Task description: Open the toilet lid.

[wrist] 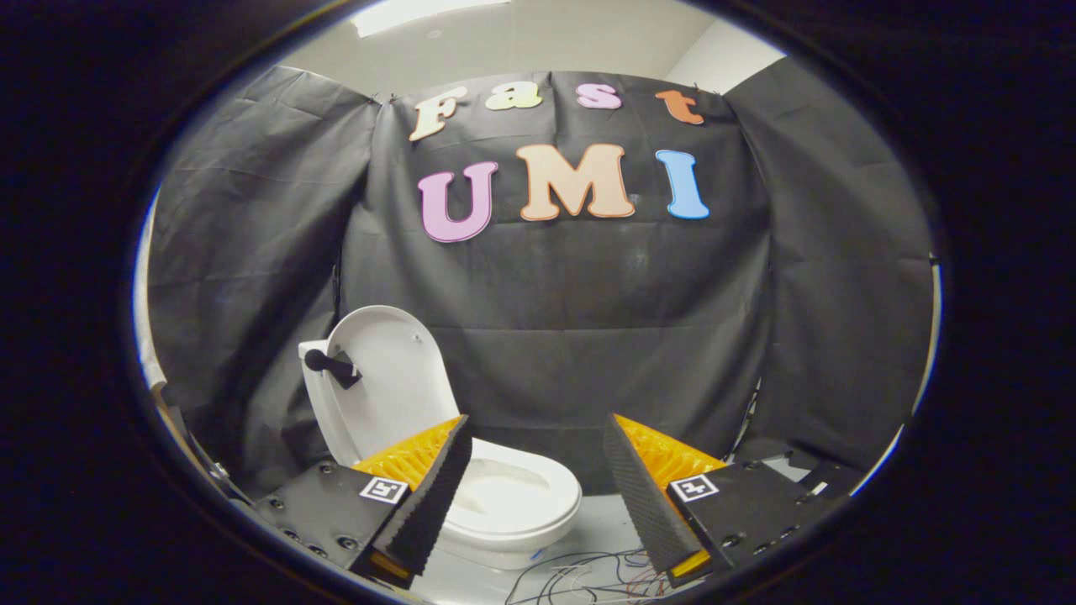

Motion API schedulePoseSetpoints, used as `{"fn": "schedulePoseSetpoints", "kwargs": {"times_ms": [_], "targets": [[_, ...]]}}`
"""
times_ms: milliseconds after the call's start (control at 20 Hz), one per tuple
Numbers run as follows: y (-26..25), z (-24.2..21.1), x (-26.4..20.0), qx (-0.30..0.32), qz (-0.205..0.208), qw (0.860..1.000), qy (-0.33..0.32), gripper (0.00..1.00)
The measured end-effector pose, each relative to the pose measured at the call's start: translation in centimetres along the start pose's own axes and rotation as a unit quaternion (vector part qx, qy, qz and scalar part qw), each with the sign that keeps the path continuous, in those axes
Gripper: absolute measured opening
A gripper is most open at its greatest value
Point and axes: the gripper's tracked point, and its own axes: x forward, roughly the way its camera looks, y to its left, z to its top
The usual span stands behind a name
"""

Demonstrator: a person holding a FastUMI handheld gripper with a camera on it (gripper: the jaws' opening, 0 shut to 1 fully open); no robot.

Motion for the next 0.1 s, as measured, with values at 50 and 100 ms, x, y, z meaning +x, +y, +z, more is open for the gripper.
{"fn": "schedulePoseSetpoints", "kwargs": {"times_ms": [50, 100], "targets": [[0.04, 0.04, 0.02, 0.0, 0.0, 1.0, 0.0, 0.97], [0.02, 0.05, -0.01, 0.0, 0.0, 1.0, 0.0, 0.97]]}}
